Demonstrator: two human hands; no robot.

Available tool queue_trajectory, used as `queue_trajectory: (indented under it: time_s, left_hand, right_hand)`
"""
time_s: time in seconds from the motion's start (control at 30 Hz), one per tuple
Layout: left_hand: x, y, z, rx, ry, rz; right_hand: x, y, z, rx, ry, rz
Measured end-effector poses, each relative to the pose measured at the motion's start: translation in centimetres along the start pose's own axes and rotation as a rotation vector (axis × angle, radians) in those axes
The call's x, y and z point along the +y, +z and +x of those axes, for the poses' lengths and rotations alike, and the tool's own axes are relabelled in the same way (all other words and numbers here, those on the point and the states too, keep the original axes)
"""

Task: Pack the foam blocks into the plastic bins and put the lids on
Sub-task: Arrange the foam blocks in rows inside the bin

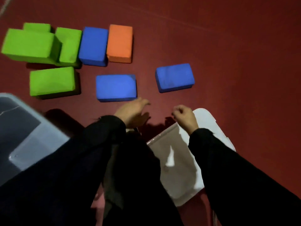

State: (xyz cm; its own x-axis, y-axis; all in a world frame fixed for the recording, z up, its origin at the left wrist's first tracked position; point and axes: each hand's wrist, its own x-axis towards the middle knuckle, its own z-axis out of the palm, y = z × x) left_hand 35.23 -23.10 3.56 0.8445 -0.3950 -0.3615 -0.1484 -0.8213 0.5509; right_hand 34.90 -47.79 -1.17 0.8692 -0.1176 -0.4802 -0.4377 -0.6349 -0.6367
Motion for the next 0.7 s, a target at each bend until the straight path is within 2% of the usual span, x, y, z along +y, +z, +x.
queue_trajectory:
  time_s: [0.07,0.13,0.27,0.37,0.5,0.6,0.7]
  left_hand:
    - [-0.9,2.0,2.2,-0.038,-0.02,-0.017]
    - [-2.5,2.8,4.3,-0.008,-0.057,-0.061]
    - [-6.0,2.2,6.4,-0.019,-0.208,-0.147]
    - [-10.1,0.9,7.8,0.087,-0.364,-0.217]
    - [-17.7,0.1,11.0,0.308,-0.589,-0.267]
    - [-22.6,1.0,13.6,0.33,-0.748,-0.192]
    - [-26.1,3.3,14.6,0.291,-0.899,-0.357]
  right_hand:
    - [2.1,0.7,1.2,-0.005,0.062,-0.045]
    - [2.6,1.4,3.8,-0.003,0.117,-0.046]
    - [1.3,3.3,9.9,-0.015,0.107,-0.043]
    - [-0.6,4.8,14.6,-0.036,0.104,-0.05]
    - [-0.7,5.7,23.0,0.063,0.078,-0.135]
    - [-0.6,4.5,28.1,0.2,0.175,-0.339]
    - [1.2,3.8,30.4,0.224,0.336,-0.361]
